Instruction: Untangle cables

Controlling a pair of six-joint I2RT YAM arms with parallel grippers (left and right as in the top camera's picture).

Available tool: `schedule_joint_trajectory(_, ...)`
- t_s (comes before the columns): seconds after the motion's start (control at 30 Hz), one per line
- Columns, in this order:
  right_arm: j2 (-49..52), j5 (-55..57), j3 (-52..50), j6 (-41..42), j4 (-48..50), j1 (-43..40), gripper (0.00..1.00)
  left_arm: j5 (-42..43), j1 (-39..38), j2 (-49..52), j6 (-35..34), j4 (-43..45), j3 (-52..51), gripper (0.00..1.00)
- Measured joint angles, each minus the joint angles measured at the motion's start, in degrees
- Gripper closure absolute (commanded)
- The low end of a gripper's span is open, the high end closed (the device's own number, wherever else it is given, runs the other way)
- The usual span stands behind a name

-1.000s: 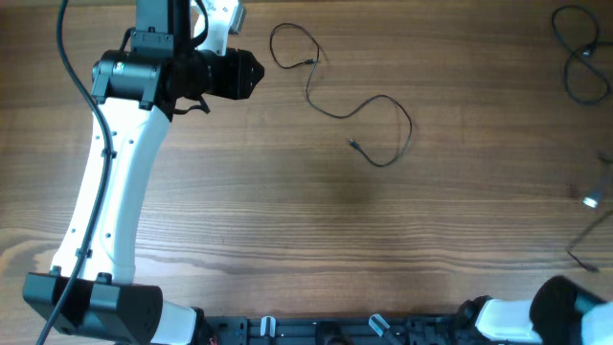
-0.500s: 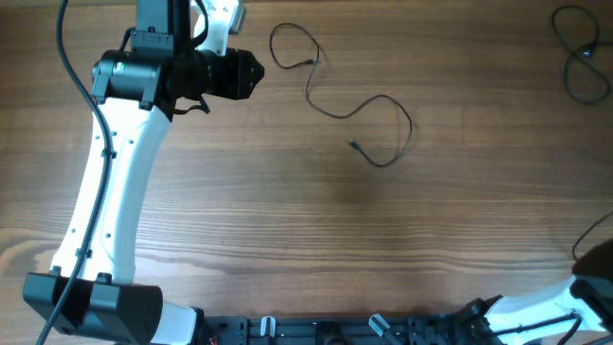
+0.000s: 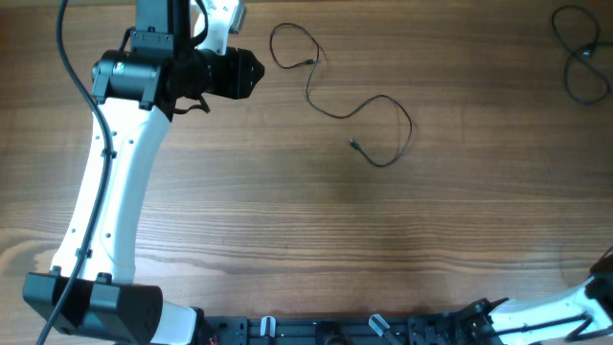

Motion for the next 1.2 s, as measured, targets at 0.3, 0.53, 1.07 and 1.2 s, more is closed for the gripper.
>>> schedule_joint_trajectory(0.3,9.4,-0.4,-0.1,0.2,-0.2,0.0,0.96,0.0,0.0,0.0,0.0,1.5,0.0,0.51)
schedule_joint_trajectory(0.53,13.5,-0.1,-0.1,1.3,-0.2,0.0,0.95,0.0,0.0,0.0,0.0,1.8,0.0,0.52)
schedule_joint_trajectory(1.07,18.6,0.4,-0.1,1.5,1.2,0.0,0.95,0.0,0.0,0.0,0.0,2.6,0.0,0.51)
schedule_joint_trajectory(1.2,18.6,-0.2,-0.1,1.0,2.6,0.1,0.96,0.0,0.0,0.0,0.0,2.6,0.0,0.51)
